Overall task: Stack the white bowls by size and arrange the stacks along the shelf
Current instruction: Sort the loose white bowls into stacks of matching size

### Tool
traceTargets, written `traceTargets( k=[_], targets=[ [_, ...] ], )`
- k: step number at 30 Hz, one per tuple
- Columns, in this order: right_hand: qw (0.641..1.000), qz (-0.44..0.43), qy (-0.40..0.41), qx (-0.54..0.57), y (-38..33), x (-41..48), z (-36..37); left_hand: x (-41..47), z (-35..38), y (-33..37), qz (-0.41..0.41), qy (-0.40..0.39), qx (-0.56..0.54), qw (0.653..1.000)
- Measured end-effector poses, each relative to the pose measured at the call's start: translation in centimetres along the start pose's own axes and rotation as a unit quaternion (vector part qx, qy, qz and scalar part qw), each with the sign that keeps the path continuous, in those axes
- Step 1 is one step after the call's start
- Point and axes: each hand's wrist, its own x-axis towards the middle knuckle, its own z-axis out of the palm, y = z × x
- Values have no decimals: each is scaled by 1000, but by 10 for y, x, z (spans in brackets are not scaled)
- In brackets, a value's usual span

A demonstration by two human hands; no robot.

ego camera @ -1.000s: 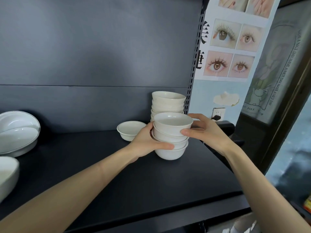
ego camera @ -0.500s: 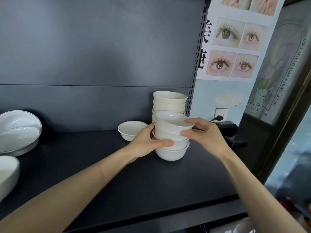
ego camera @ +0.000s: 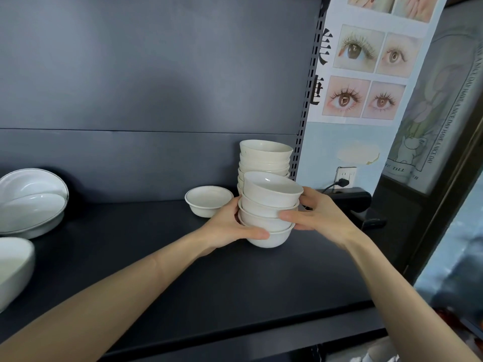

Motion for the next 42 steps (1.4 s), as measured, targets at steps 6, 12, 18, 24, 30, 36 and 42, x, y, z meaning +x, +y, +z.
traceTargets(
  k=[6,12,18,24,30,36,42],
  targets=[
    [1000,-14,-4,17,0,1,7,-8,-5,-1,-15,35,9,999],
    [998,-34,-49,-1,-6,15,40,-38,-38,-1,-18,63,26,998],
    [993,-56,-100,3,-15,36,92,-68,-84,-6,-41,100,40,993],
    [991,-56,-118,4,-25,63,141,-87,-128,-10,-58,118,54,990],
    [991,-51,-123,-8,-27,89,168,-83,-156,-16,-92,145,76,982],
    [989,-64,-129,-17,-29,102,176,-71,-173,-15,-150,150,152,965],
    [988,-75,-135,-32,-32,115,184,-61,-194,-16,-185,157,221,945]
  ],
)
